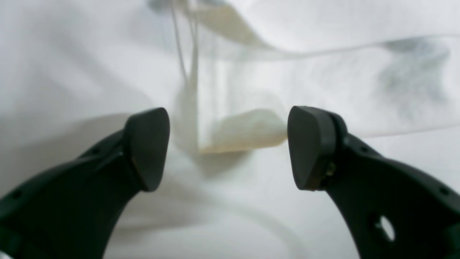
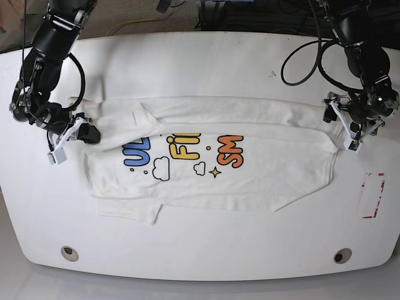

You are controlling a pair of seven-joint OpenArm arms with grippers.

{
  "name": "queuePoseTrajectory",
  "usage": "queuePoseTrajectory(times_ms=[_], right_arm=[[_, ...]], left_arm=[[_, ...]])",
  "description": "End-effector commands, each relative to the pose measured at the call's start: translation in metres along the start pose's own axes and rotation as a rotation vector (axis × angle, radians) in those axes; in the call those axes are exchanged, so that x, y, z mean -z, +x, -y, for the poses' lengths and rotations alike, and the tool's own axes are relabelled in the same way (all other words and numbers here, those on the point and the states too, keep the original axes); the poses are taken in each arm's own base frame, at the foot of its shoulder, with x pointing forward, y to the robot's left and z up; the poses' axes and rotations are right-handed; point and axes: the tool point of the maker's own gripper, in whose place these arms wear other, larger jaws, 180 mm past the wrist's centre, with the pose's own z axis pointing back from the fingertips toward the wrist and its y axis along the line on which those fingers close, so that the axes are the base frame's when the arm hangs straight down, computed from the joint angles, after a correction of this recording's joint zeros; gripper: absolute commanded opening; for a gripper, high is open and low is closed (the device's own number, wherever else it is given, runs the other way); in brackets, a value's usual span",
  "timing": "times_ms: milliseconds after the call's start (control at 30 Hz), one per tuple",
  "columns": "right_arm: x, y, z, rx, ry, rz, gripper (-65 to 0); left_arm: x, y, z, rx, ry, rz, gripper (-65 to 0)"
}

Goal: Fold the T-shirt properly
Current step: 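Release the folded hem and reposition both grippers at the shirt edge, then pinch the folded edge with both grippers and drag it away from the print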

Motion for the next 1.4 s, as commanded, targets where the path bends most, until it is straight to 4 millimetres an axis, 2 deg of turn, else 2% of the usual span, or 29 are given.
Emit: queuePoseTrajectory(times_ms=[0, 100, 167, 267, 300, 400, 667, 800, 967, 1167, 1233, 1267, 1367], right_arm=[[-0.013, 0.023, 0.009, -0.037, -0.019, 0.046, -59.8], [-0.021, 0.026, 0.016, -0.051, -0.042, 0.048, -39.3], [-0.027, 0.022, 0.022, -0.054, -0.062, 0.032, -28.1], [-0.04, 0.018, 0.028, -0.088, -0.097, 0.031, -18.1], [-0.043, 0.013, 0.029, -0.092, -0.105, 0.029, -17.4], [-0.049, 0.0, 0.035, -0.087, -0.122, 0.02, -18.7], [-0.044, -0.032, 0.041, -0.076, -0.157, -0.007, -22.8], [-0.026, -0.055, 0.043, -0.091, -0.211, -0.082, -23.1], [-0.013, -0.067, 0.046, -0.114, -0.269, -0.097, -23.3], [-0.005, -0.074, 0.04, -0.106, -0.265, -0.097, -24.7], [-0.005, -0.074, 0.04, -0.105, -0.265, -0.095, -29.3], [-0.005, -0.074, 0.04, -0.104, -0.263, -0.095, -33.6], [-0.005, -0.073, 0.04, -0.105, -0.264, -0.094, -48.8]], left_arm=[[-0.008, 0.017, -0.01, 0.016, 0.025, 0.05, -17.9], [-0.008, 0.018, -0.01, 0.018, 0.026, 0.052, -17.9], [-0.009, 0.018, -0.01, 0.017, 0.028, 0.054, -17.9], [-0.016, 0.026, -0.012, 0.031, 0.045, 0.079, -17.4], [-0.018, 0.029, -0.013, 0.036, 0.051, 0.087, -17.4], [-0.021, 0.034, -0.013, 0.045, 0.059, 0.102, -17.4], [-0.021, 0.042, -0.011, 0.046, 0.053, 0.152, -17.6], [-0.009, 0.031, -0.007, 0.018, 0.02, 0.138, -17.8], [0.006, 0.021, -0.004, -0.029, -0.02, 0.146, -17.9], [0.021, 0.007, -0.002, -0.074, -0.049, 0.151, -18.1], [0.024, 0.001, -0.004, -0.063, -0.035, 0.123, -19.2], [0.024, -0.002, -0.006, -0.05, -0.022, 0.105, -22.1], [0.025, -0.006, -0.008, -0.034, -0.005, 0.083, -36.4]])
